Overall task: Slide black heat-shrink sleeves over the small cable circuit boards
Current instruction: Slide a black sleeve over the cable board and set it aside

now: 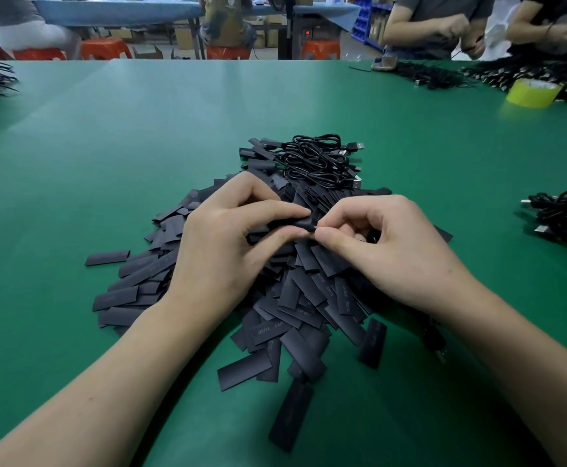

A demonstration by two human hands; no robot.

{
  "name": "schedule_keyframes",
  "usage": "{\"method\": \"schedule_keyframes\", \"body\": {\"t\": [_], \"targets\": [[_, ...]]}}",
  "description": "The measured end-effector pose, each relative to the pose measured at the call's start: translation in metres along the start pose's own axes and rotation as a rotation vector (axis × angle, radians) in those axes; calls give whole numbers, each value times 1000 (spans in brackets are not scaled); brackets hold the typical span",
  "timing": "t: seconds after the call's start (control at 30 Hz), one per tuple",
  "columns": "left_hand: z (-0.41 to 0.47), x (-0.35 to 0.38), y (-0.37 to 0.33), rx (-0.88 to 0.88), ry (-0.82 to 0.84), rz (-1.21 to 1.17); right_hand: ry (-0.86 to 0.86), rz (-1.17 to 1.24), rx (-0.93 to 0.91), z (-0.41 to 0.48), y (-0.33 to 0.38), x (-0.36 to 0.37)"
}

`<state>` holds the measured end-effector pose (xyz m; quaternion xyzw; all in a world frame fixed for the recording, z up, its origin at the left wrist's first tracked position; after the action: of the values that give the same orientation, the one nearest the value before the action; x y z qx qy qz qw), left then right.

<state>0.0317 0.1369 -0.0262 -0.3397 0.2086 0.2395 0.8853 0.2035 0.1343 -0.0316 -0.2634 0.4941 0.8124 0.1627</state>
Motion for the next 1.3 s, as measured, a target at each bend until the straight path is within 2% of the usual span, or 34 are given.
{"method": "schedule_keyframes", "body": {"t": [0.27,0.43,0.67,1.17,1.3], "targets": [[-2,-11,13,-268,-196,-159,-97,52,35,-1,-4,-4],[-3,-5,13,-323,-155,-194,-97,89,42,-2,-4,1],[-4,1,17,-402,-104,-230,-121,-12,-29,-4,2,1],[-2,3,9,-390,-83,-143,-98,-29,-92,-4,4,9],[-2,3,9,-413,-64,-122,-113,-112,-118,-5,3,7]]}}
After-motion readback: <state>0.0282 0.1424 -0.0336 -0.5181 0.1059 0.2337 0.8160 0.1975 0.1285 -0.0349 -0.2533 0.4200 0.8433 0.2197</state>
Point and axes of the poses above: each hand's wrist, its own z-axis towards the middle knuckle, its own x-axis out of the palm, y = z × x, the point moved 7 cm from there along z, towards the middle knuckle, and after that the axes turned 7 degrees about -x, right-handed, at the moved point
